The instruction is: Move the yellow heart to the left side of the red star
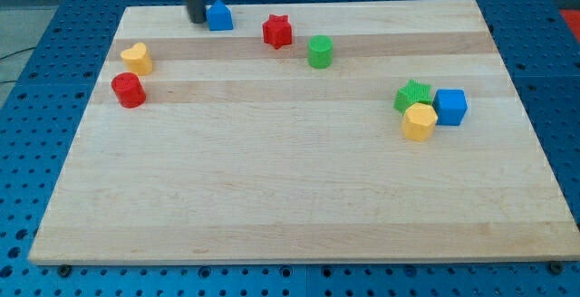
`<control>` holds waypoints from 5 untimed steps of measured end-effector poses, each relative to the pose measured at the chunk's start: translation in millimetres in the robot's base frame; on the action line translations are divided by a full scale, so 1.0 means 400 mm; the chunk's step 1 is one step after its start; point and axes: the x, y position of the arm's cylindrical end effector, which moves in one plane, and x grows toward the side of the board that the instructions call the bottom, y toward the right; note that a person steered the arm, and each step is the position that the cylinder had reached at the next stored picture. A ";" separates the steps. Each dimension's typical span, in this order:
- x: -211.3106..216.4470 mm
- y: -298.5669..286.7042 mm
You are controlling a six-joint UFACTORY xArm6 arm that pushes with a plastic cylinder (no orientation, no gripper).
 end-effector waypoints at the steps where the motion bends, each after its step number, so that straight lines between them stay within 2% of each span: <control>1: 0.048 0.074; 2: 0.205 0.071; 3: 0.301 0.264; 4: 0.306 0.336; 5: 0.307 0.345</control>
